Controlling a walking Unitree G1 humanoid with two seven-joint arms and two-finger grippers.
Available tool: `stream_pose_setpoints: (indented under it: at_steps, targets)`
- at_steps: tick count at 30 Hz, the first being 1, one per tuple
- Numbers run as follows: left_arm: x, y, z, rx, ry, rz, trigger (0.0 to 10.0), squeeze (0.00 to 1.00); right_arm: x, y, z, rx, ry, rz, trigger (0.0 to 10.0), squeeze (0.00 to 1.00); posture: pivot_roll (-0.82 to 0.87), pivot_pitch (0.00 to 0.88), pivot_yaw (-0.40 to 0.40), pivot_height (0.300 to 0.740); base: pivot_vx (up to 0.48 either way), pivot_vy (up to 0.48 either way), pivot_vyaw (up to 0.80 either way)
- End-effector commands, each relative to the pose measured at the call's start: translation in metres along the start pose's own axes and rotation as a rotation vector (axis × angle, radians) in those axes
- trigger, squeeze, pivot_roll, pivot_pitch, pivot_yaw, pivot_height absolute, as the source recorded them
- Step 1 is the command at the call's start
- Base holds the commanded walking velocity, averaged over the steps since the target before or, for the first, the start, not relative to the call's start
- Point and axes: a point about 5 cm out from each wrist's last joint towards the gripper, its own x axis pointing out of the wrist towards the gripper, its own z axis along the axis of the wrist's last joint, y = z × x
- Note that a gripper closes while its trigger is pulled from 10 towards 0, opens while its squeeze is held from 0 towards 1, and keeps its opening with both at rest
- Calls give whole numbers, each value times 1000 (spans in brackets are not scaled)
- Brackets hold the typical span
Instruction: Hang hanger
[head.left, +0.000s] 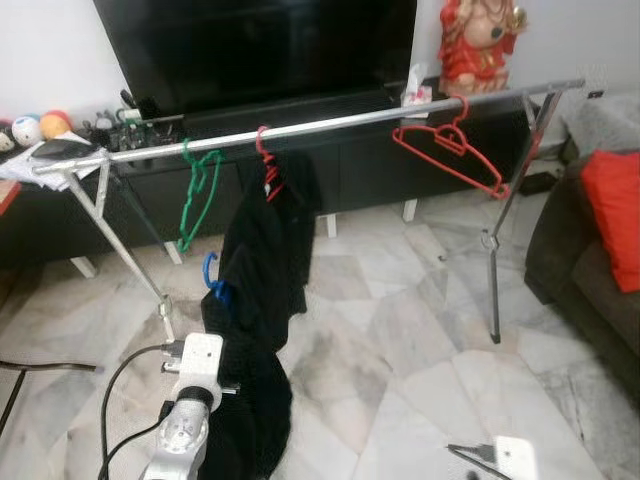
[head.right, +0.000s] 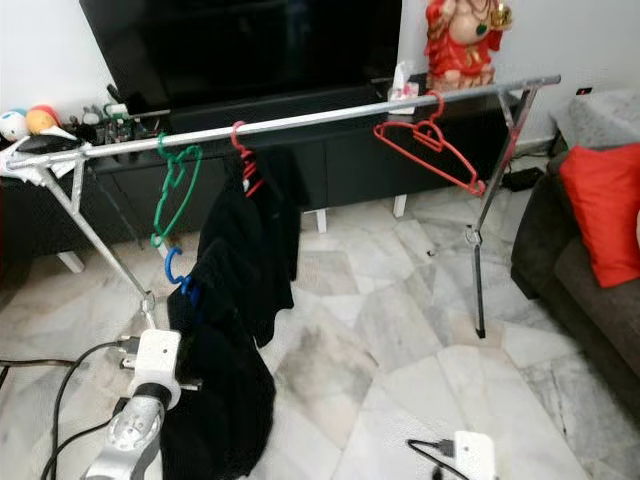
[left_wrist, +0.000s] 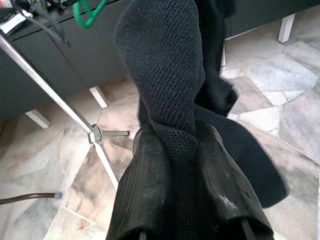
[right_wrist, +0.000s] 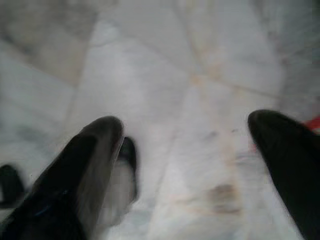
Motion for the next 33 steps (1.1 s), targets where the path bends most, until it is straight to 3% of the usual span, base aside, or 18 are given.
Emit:
stream_pose_setpoints:
  at_steps: [1, 33]
  targets:
    - [3, 9, 7, 5, -34, 27, 10000, 0, 0, 10, 1, 15, 1, 28, 10000, 0, -153, 0, 56, 740, 0, 240, 0]
    - [6, 6, 14, 22, -62, -5, 10000, 0, 0, 12, 3, 20, -7, 33, 10000, 0, -144, 0, 59, 740, 0, 15, 0]
